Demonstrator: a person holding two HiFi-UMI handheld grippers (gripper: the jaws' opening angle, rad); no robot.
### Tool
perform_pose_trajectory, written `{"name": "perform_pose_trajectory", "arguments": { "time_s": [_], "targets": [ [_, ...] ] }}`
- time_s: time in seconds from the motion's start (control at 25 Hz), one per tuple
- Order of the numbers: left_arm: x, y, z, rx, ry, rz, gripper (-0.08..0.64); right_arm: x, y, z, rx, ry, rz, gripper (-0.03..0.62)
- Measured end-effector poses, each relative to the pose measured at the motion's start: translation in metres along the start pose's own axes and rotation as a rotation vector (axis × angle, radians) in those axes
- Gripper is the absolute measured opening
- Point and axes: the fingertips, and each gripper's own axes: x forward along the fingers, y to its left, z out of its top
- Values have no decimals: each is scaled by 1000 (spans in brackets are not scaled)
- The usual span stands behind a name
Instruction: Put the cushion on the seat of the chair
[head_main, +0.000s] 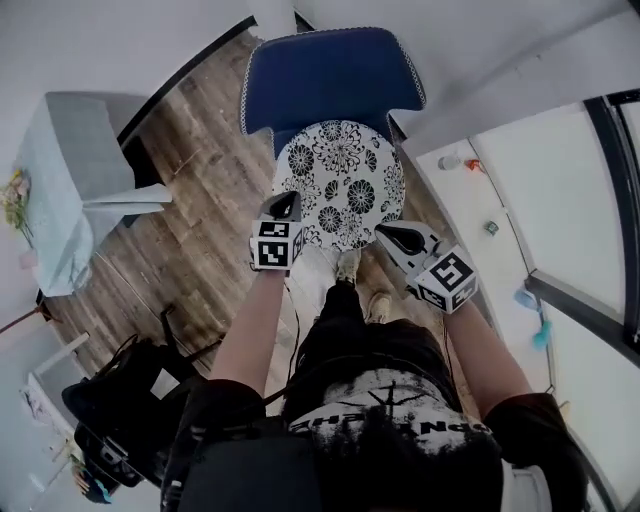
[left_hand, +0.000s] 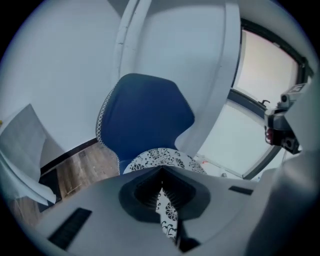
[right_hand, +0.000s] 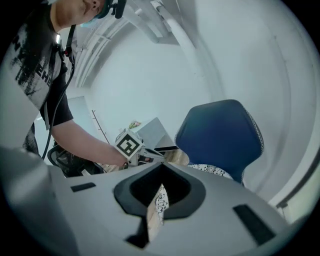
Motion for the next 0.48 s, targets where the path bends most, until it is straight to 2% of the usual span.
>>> {"name": "perform_pose_trajectory", "arguments": {
  "time_s": [0.12,0.28,0.48],
  "targets": [
    [-23,-44,29,52,-46,-87,14,-12,-3,24,-12,-38,-27,18],
    [-54,-87,86,131,-151,-206,14,-23,-8,52,-22,-82,-60,17],
    [-87,-115,148,224,-253,-275,14,-38,-8,90,-57,-135,-94,18]
  ]
}}
